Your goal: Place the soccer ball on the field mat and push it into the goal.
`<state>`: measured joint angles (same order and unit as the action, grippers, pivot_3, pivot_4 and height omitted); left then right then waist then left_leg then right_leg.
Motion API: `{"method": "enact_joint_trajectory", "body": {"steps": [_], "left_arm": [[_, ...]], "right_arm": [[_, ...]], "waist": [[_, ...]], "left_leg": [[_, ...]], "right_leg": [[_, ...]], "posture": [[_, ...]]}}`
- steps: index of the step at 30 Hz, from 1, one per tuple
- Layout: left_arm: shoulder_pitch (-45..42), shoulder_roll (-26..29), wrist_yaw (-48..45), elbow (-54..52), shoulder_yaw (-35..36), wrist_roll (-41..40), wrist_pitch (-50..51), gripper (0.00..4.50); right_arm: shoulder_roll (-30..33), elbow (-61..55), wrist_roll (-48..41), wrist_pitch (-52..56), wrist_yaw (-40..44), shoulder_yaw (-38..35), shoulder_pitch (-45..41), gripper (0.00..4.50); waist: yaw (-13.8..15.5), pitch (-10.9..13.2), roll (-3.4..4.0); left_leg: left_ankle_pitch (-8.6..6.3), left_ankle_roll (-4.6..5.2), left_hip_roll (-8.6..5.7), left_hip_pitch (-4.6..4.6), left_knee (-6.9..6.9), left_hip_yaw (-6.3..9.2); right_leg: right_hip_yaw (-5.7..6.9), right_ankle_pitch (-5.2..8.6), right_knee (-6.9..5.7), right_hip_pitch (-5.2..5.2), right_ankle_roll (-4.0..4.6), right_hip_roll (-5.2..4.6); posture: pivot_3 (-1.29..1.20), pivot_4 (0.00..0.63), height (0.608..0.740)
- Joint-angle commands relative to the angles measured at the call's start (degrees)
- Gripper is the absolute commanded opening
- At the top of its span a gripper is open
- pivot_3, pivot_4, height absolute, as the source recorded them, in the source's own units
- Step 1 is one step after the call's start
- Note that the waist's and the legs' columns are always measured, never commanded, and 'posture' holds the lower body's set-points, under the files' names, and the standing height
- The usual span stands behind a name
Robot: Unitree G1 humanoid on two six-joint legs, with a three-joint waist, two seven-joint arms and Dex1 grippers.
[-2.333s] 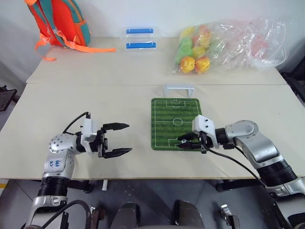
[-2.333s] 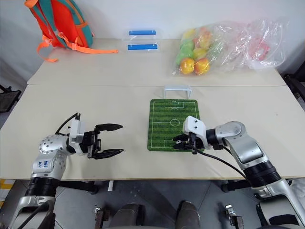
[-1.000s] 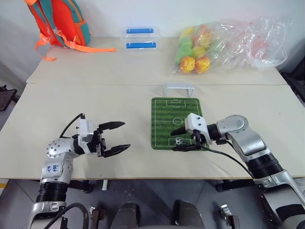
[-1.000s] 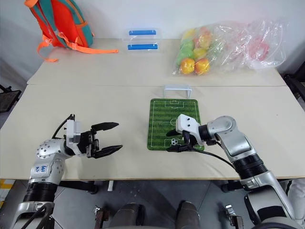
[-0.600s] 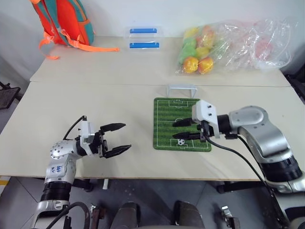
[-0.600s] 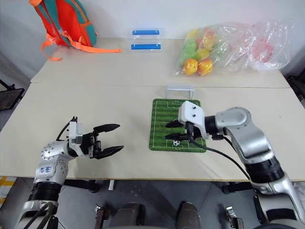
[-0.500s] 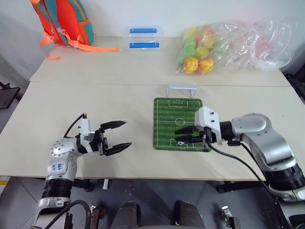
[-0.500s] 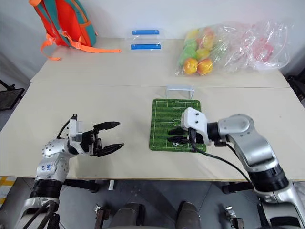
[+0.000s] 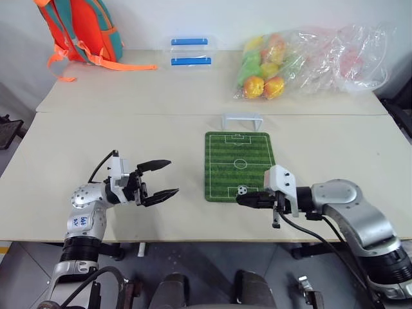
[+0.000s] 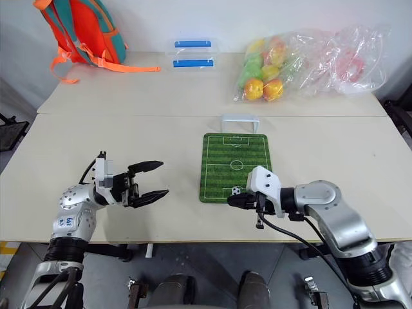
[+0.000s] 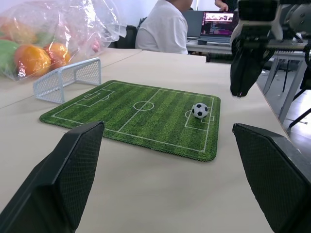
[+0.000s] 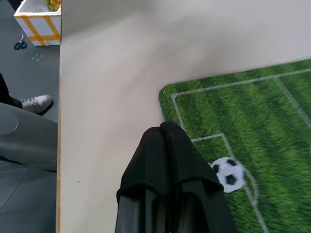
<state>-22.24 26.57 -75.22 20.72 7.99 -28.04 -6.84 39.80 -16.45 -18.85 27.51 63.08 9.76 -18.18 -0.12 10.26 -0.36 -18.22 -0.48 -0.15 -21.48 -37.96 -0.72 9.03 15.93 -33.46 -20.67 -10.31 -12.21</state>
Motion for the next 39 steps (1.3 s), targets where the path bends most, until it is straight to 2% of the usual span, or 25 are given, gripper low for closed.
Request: {"method": "enact_joint_trajectory", "body": {"steps": [1,11,18,21,23,25,30,36,39], "left_arm": [[0.89,0.83,-0.34,-3.39,0.45,-1.0,0.41,4.5],[3.43,2.32,0.54,-7.16,1.62,-1.52,2.06,4.5],[-0.04,1.24,0.74,-3.61,1.13,-0.47,0.53,4.5],[-1.62,0.19,0.64,-1.57,0.58,0.11,-0.55,4.5],[-2.21,-0.48,0.69,-0.47,0.36,0.32,-1.27,4.5],[-2.58,-0.93,0.71,0.3,0.26,0.49,-1.75,4.5],[-2.52,-1.46,2.17,1.19,0.26,1.02,-1.59,4.5],[-2.46,-1.47,3.06,1.39,0.61,0.22,0.79,4.5],[-4.18,-1.71,7.44,3.33,2.16,0.74,1.74,4.5]], "right_arm": [[-1.39,3.62,1.32,-3.71,1.02,1.83,-2.33,0.04],[-3.28,20.21,5.56,-13.08,3.08,2.54,-8.89,0.04],[-5.0,43.01,11.22,-27.92,-1.92,-1.29,-27.49,0.04],[-5.29,46.22,10.32,-29.52,-3.91,-4.19,-34.25,0.04],[-4.25,45.02,9.83,-28.65,-4.38,-5.84,-35.54,0.04],[-3.04,42.86,9.86,-28.09,-3.9,-6.67,-34.57,0.04],[0.77,28.2,6.51,-19.38,-4.4,-10.35,-25.4,0.04],[4.58,14.26,0.34,-11.35,-4.34,-18.02,-6.42,0.04],[6.96,12.96,-1.83,-12.55,-1.51,-23.0,4.87,0.62]], "waist": [[-0.07,0.0,0.0],[-0.01,0.0,0.0],[-0.51,0.04,0.06],[-0.88,0.04,0.07],[-0.95,0.04,0.07],[-0.83,0.04,0.06],[-0.53,0.04,0.06],[0.18,0.04,0.06],[1.0,0.04,0.05]], "left_leg": [[0.0,0.0,0.0,0.0,0.0,-0.01],[0.0,0.0,0.0,0.0,0.0,0.01],[0.01,-0.02,0.04,0.01,-0.03,-0.02],[0.01,-0.02,0.04,0.0,0.02,0.0],[0.01,-0.03,0.04,0.0,0.08,0.02],[-0.01,-0.03,0.04,0.0,0.11,0.06],[-0.11,0.01,0.03,-0.04,0.17,0.02],[-0.12,0.02,0.04,-0.03,0.13,-0.03],[-0.14,0.06,0.03,-0.04,0.07,-0.05]], "right_leg": [[-0.01,0.0,0.0,0.0,0.0,0.0],[0.0,0.0,0.0,0.0,0.0,0.0],[-0.02,0.0,-0.02,-0.03,0.0,0.04],[0.0,0.0,-0.02,-0.04,0.0,0.04],[0.04,0.0,0.0,-0.04,0.0,0.04],[0.08,0.0,0.01,-0.02,0.0,0.04],[0.12,0.0,0.07,-0.06,0.0,0.04],[0.1,0.0,0.09,-0.03,0.0,0.04],[0.1,0.0,0.14,0.0,0.0,0.04]], "posture": [[0.0,0.15,0.74],[0.0,0.15,0.74],[0.0,0.15,0.74],[0.0,0.15,0.74],[0.0,0.15,0.74],[0.0,0.15,0.74],[0.0,0.15,0.74],[0.0,0.15,0.74],[0.0,0.15,0.74]]}}
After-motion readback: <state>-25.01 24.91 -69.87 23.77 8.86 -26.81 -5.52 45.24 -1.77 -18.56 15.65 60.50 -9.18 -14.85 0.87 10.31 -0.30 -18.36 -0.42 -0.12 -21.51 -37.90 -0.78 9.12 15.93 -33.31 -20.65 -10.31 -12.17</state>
